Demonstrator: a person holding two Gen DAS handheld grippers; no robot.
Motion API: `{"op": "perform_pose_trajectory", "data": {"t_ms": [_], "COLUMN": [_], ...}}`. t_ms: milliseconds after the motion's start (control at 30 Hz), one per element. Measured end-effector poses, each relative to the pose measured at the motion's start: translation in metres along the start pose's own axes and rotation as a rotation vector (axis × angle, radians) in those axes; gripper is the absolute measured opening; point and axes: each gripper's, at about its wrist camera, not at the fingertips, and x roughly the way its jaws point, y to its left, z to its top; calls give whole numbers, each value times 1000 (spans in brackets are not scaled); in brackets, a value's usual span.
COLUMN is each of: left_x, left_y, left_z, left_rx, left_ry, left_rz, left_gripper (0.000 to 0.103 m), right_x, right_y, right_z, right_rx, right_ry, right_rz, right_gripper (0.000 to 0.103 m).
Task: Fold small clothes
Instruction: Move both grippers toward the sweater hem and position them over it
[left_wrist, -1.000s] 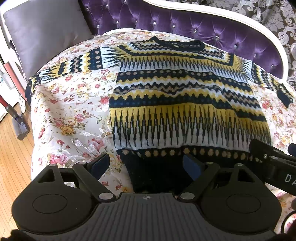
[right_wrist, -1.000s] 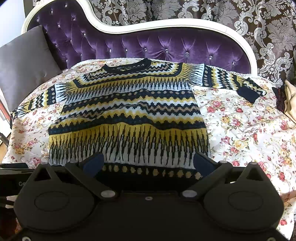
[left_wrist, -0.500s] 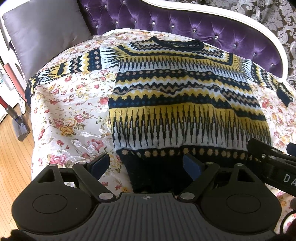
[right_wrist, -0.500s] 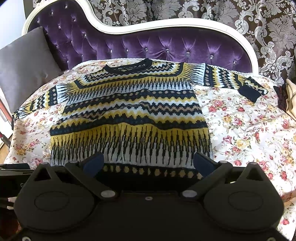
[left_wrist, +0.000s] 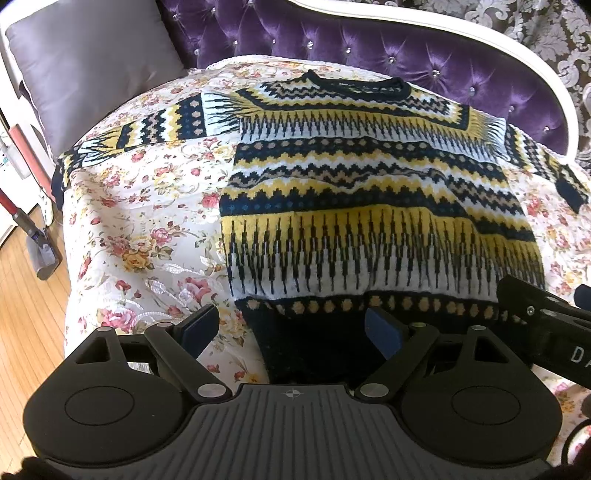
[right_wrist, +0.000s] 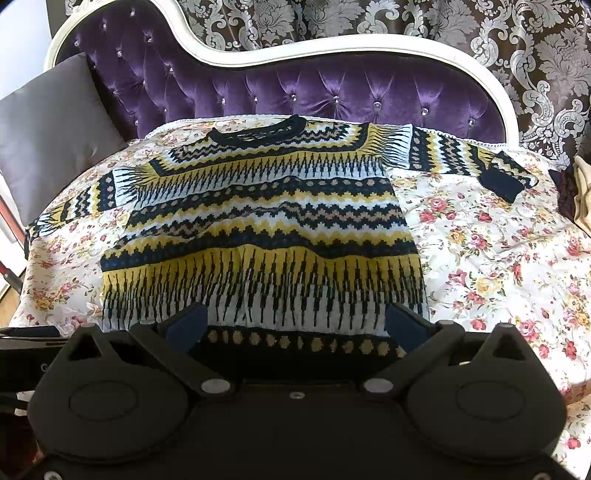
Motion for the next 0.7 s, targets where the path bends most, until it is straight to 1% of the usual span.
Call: {"op": "perform_pose_trajectory", "data": {"t_ms": [700], "left_x": [11], "left_y": [-6], "left_z": [11], "left_rx": [16], "left_ry": [18], "left_rz": [15], "left_gripper": [86], "right_x": [15], "right_y": [-7], "right_z": [8], "right_rx": [22], "right_ry": [28], "right_rz": [19], "right_gripper": [102]}}
